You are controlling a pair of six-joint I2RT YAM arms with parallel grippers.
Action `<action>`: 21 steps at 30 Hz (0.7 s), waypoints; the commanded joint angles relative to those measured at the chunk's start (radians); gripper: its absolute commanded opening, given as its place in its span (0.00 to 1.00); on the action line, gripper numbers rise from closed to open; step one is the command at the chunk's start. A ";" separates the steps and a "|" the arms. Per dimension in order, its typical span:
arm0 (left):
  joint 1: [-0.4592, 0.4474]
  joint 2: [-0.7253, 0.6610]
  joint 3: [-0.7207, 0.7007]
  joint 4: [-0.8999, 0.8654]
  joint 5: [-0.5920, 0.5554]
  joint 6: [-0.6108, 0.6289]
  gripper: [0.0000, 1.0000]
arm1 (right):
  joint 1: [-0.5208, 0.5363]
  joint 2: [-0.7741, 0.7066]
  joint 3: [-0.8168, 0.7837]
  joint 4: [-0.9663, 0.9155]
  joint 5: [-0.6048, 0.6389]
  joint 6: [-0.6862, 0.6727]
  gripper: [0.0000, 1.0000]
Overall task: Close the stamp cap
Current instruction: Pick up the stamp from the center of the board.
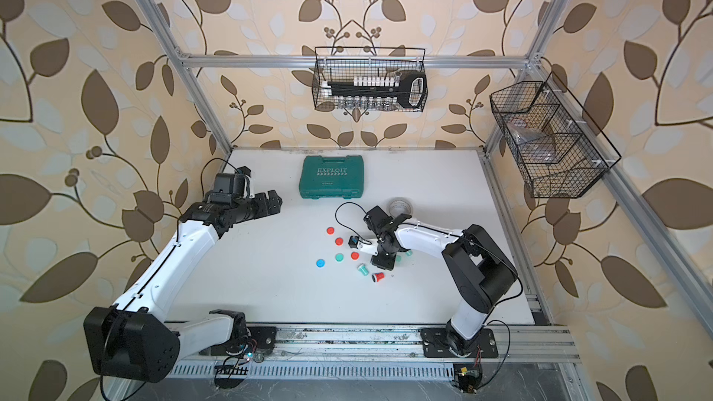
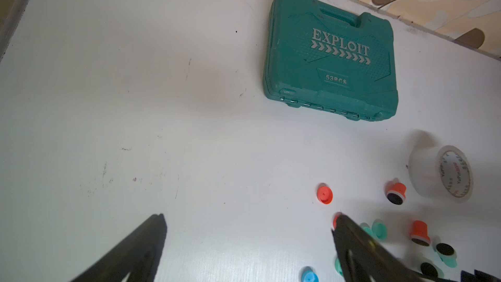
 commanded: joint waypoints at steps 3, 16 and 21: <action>-0.010 -0.061 0.072 -0.084 0.062 -0.102 0.95 | 0.005 -0.196 -0.014 0.020 -0.044 0.049 0.10; -0.491 -0.003 0.296 -0.260 0.135 -0.370 0.81 | 0.027 -0.608 -0.046 0.110 -0.221 0.141 0.10; -0.668 0.078 0.383 -0.268 0.130 -0.441 0.75 | 0.027 -0.656 -0.061 0.147 -0.268 0.155 0.14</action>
